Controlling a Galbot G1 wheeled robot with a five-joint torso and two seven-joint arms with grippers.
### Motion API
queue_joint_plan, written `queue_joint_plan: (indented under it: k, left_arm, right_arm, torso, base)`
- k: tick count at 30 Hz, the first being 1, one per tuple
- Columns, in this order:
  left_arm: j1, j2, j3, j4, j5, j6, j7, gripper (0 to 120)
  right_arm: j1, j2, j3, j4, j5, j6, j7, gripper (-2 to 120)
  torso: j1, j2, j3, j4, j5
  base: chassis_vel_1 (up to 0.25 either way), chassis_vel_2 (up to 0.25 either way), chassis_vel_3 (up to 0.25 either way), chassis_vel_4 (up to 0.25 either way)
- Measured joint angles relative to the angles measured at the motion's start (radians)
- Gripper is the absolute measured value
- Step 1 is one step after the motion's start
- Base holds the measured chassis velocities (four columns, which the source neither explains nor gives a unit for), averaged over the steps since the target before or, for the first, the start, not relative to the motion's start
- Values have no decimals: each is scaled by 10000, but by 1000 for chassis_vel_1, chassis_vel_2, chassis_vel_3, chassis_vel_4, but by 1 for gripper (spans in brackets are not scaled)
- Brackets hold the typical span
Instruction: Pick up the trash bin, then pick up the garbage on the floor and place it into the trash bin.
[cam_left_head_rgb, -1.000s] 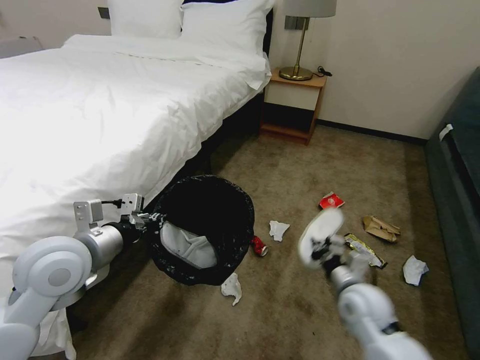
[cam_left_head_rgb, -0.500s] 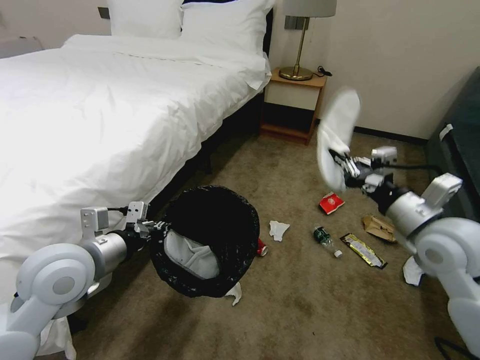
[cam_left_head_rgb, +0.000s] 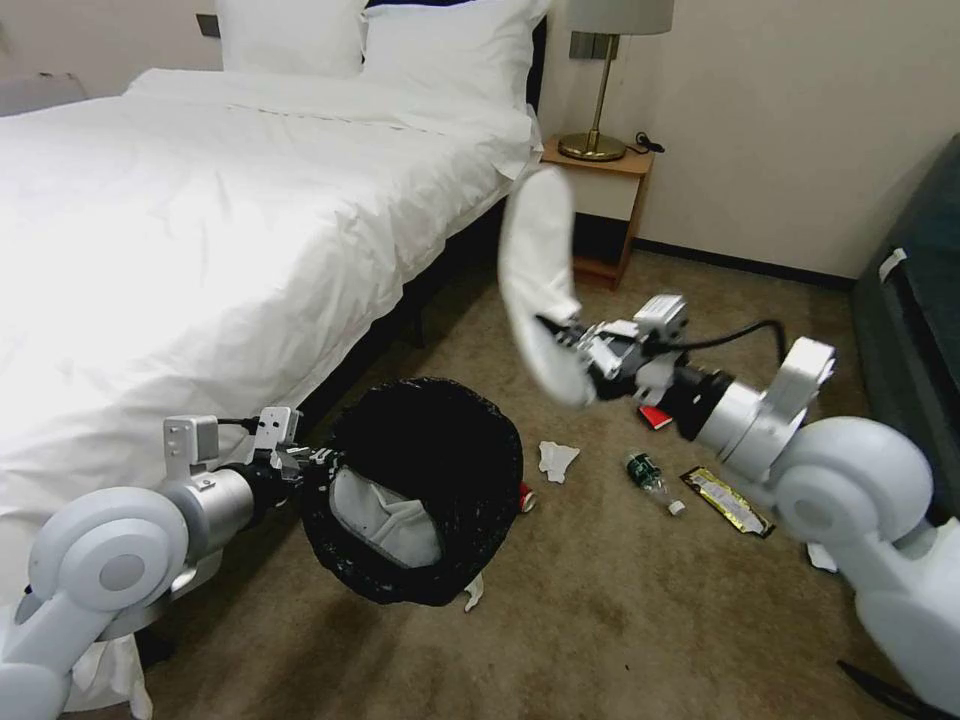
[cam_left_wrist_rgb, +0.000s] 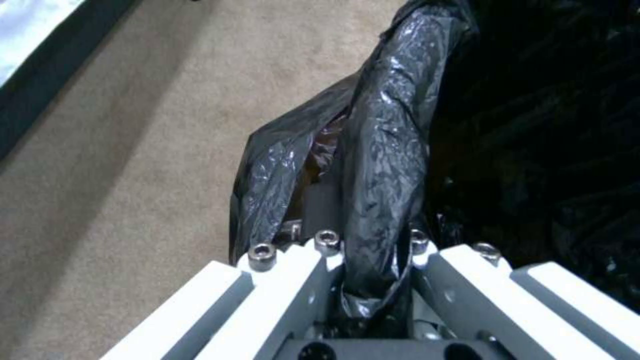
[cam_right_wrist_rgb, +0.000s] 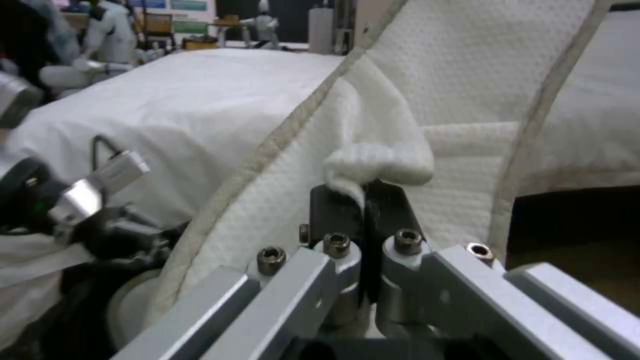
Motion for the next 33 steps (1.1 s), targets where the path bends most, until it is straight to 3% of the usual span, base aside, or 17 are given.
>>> queue_joint_plan:
  k: [12,22,33]
  left_arm:
    - [-389,133,266,150,-254,0,-225,1]
    - [-639,124,513,283,-436,0,-398,1]
    - [-705,40,534,289,-572,0,-423,1]
  right_arm:
    - [347,622,-2233,-5,-776,-56,446,0]
    - [732,1019,-3153,-238,-1202,-70,471,0]
    - [1386,1491,-3988,-541,-1229,-198,1085,37]
  torso:
    - [0,0,0,1,1]
    - [0,0,0,1,0]
    - [0,0,0,1,0]
  base:
    - [0,0,0,0]
    - [0,0,0,0]
    - [0,0,0,0]
